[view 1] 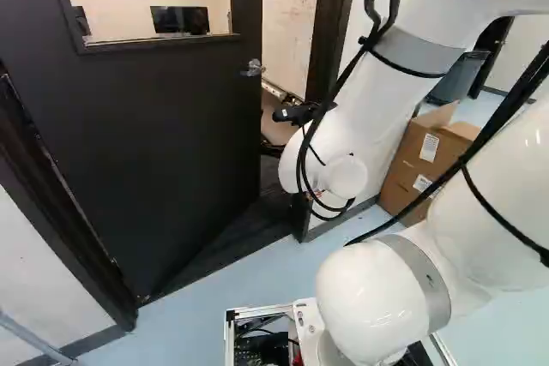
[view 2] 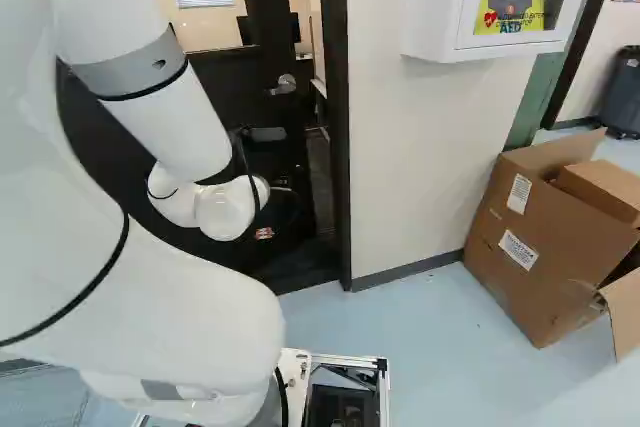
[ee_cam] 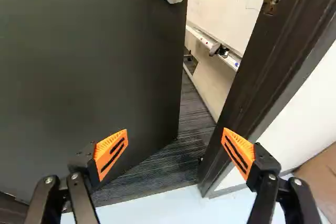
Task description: Open the door and move inside
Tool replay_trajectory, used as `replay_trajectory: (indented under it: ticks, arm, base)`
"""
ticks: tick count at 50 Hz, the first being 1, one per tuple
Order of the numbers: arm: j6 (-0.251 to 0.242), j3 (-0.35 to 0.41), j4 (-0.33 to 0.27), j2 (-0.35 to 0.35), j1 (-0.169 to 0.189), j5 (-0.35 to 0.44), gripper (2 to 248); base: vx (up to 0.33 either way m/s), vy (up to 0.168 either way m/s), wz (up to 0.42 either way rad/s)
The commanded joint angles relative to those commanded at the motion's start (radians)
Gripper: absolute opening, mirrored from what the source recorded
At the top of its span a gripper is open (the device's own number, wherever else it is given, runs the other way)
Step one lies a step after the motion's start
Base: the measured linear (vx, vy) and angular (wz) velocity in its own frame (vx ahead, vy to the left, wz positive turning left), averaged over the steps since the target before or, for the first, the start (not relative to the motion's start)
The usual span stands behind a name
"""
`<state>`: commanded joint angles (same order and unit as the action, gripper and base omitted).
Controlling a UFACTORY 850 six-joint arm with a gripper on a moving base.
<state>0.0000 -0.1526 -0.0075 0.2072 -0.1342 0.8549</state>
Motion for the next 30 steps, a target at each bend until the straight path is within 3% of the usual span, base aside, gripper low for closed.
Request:
replay_trajectory:
  ticks: [17, 30]
  arm:
    - [0.0, 0.0, 0.0, 0.0, 0.0, 0.0, 247]
    - [0.0, 0.0, 0.0, 0.0, 0.0, 0.0, 247]
  base:
    - [0.047, 0.022, -0.01]
    - [0.06, 0.072, -0.017]
